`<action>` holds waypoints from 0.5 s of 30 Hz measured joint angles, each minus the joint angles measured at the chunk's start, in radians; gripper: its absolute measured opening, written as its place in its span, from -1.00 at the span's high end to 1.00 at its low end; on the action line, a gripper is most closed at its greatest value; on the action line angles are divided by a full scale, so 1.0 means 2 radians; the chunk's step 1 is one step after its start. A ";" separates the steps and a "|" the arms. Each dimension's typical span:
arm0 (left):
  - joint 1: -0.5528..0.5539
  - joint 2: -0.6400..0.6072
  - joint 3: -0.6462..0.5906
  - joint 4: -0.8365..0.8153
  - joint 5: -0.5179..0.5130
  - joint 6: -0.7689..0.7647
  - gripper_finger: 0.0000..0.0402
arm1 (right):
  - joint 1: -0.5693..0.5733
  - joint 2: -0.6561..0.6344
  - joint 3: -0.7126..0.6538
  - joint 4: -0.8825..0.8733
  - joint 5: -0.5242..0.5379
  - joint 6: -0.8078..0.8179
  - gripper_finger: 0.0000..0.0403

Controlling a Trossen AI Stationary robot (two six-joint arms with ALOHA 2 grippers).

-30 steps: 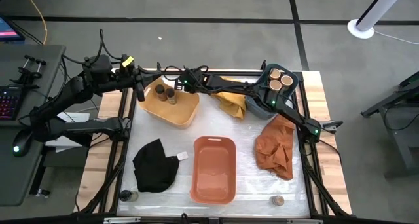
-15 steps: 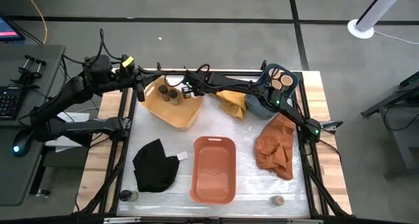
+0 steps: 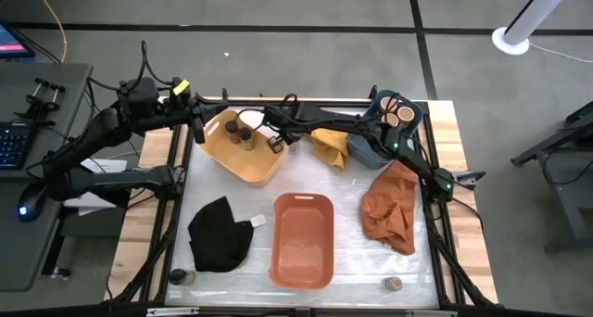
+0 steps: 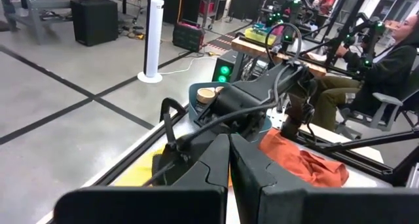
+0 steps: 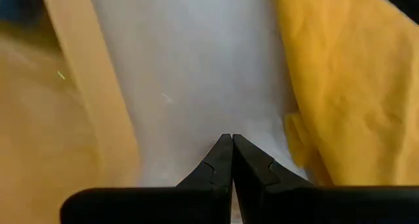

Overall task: Sort spices by type
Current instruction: Put the top brown seasoning bottle into the orange bin

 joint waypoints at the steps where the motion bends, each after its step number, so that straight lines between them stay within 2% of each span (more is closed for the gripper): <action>1: 0.000 0.000 0.000 0.000 0.000 0.000 1.00 | 0.001 0.000 0.000 -0.008 -0.001 -0.009 1.00; 15: 0.000 0.000 0.000 0.000 0.000 0.000 1.00 | -0.002 -0.055 0.000 -0.043 -0.031 -0.122 1.00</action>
